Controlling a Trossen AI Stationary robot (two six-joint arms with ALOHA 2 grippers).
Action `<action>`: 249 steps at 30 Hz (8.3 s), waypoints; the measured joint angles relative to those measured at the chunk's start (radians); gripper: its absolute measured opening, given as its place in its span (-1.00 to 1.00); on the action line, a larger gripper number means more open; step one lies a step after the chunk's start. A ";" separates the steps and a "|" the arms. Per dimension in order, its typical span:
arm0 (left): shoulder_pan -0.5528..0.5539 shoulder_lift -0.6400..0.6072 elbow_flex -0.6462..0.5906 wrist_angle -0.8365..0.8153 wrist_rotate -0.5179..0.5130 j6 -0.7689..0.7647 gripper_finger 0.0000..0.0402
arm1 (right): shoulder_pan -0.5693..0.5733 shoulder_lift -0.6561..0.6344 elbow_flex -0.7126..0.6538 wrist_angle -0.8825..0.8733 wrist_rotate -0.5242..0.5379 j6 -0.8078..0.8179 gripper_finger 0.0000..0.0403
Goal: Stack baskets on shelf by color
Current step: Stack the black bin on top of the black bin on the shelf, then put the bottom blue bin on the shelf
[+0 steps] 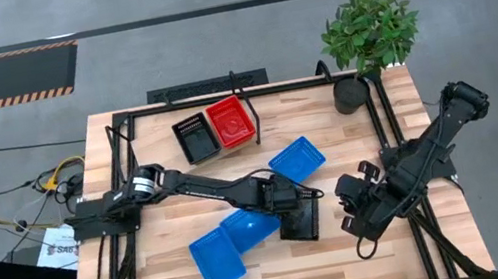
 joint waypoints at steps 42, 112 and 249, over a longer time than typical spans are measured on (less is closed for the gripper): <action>0.225 -0.554 0.031 -0.784 -0.604 -0.438 -0.98 | -0.002 0.000 0.000 -0.006 0.051 0.000 -0.41; 0.645 -0.985 -0.850 -0.052 -0.181 -0.407 -0.61 | -0.049 0.000 0.000 -0.006 0.080 -0.038 -0.41; 0.310 -0.935 -0.658 -0.621 0.014 0.704 -1.00 | -0.082 0.000 0.000 0.021 0.131 -0.113 -0.41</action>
